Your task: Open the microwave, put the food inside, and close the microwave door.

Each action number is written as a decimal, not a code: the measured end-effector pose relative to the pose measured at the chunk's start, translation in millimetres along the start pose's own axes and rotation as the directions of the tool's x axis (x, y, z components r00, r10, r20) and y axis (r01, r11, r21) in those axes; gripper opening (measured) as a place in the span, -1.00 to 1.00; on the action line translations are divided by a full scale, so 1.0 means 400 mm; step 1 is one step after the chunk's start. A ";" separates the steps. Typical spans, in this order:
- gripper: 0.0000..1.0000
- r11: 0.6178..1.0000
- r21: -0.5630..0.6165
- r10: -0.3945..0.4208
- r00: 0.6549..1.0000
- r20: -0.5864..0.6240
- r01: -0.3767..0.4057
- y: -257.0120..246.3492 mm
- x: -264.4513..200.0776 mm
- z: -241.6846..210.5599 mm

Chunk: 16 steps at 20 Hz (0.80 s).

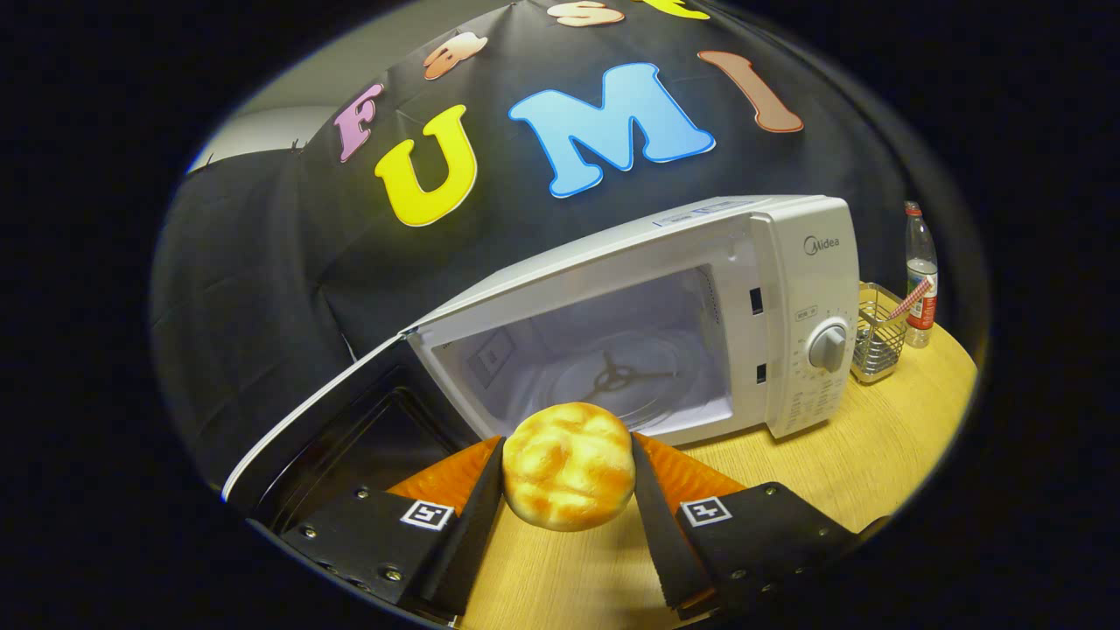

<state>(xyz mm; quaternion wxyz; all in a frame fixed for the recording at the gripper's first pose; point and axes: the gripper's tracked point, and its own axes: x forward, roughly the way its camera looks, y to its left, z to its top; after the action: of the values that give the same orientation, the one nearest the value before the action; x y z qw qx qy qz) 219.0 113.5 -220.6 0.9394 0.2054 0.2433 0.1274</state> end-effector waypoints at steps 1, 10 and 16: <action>0.58 1.000 0.005 0.004 1.000 0.017 -0.004 0.001 0.024 0.005; 0.59 0.998 0.043 -0.043 0.998 0.055 0.041 -0.037 0.237 -0.005; 0.59 0.988 0.124 -0.107 0.991 0.083 0.096 -0.068 0.339 0.000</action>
<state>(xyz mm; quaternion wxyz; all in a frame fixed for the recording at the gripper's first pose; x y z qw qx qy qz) 337.9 135.5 -287.7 0.9405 0.2542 0.2185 0.0551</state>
